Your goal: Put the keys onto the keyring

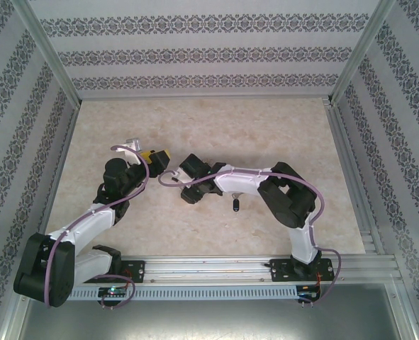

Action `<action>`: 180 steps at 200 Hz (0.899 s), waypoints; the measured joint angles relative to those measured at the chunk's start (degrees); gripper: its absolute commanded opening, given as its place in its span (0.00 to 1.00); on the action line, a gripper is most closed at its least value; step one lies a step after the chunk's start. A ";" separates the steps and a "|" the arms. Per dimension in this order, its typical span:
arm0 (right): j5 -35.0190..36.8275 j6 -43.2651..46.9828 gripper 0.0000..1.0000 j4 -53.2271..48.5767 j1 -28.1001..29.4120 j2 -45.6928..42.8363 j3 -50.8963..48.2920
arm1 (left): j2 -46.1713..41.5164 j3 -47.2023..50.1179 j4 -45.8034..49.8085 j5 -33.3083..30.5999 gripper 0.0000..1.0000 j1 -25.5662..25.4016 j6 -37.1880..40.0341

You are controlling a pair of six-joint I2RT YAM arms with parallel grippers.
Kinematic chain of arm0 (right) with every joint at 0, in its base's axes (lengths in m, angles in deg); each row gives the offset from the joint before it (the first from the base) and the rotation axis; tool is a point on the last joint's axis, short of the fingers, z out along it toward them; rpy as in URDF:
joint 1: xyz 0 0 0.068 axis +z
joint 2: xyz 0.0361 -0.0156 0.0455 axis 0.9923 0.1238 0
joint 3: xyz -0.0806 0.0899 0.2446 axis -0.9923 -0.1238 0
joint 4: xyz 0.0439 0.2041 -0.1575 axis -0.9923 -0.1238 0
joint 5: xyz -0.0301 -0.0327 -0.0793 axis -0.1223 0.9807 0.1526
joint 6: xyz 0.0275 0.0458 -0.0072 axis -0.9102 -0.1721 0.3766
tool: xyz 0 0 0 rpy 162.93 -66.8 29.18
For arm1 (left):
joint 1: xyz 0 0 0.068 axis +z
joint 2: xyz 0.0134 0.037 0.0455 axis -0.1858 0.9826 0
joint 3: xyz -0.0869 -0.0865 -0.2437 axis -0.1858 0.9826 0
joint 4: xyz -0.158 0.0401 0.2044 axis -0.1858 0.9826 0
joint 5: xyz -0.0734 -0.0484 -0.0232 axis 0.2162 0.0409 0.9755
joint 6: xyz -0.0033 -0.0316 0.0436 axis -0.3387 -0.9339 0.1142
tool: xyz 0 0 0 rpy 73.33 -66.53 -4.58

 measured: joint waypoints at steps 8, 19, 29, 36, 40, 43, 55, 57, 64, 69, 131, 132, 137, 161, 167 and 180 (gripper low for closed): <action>0.02 0.13 0.41 -0.07 0.00 0.22 0.24 | 0.00 0.00 0.00 0.00 0.76 0.15 0.00; 0.02 0.17 0.40 -0.07 0.00 0.44 0.48 | 0.02 0.00 -0.02 -0.02 0.76 0.31 -0.09; 0.02 0.20 0.40 -0.09 0.00 0.57 0.70 | 0.13 0.00 -0.09 0.00 0.76 0.31 -0.20; 0.02 0.20 0.40 -0.24 0.00 0.68 0.87 | 0.26 0.00 -0.11 0.00 0.76 0.31 -0.24; 0.02 0.20 0.40 -0.31 0.00 0.76 0.98 | 0.35 0.00 -0.17 0.00 0.76 0.31 -0.35; 0.02 0.20 0.40 -0.31 0.00 0.81 1.07 | 0.39 0.00 -0.20 0.00 0.76 0.31 -0.37; 0.02 0.20 0.40 -0.31 0.00 0.94 1.29 | 0.55 0.00 -0.28 0.00 0.76 0.31 -0.50; 0.02 0.20 0.40 -0.31 0.00 0.94 1.31 | 0.59 0.00 -0.28 0.00 0.76 0.31 -0.57; 0.02 0.20 0.40 -0.37 0.00 1.01 1.38 | 0.66 0.00 -0.31 0.00 0.76 0.33 -0.63; 0.02 0.20 0.41 -0.35 0.00 1.01 1.40 | 0.70 0.00 -0.35 0.00 0.76 0.33 -0.63; 0.50 0.37 0.43 -0.42 0.00 1.05 2.25 | 2.01 0.00 -1.18 0.20 0.76 0.68 -1.44; 0.52 0.37 0.43 -0.42 0.00 1.05 2.25 | 2.01 0.00 -1.20 0.20 0.76 0.68 -1.44; 0.66 0.37 0.43 -0.42 0.00 1.05 2.25 | 2.10 0.00 -1.31 0.20 0.77 0.68 -1.46; 0.68 0.37 0.42 -0.42 0.00 1.05 2.34 | 2.27 0.00 -1.64 0.20 0.77 0.68 -1.49; 0.68 0.37 0.42 -0.39 0.00 1.05 2.36 | 2.27 0.00 -1.75 0.20 0.77 0.68 -1.49; 0.68 0.35 0.40 -0.39 0.00 1.16 2.56 | 2.38 0.00 -2.01 0.20 0.77 0.68 -1.49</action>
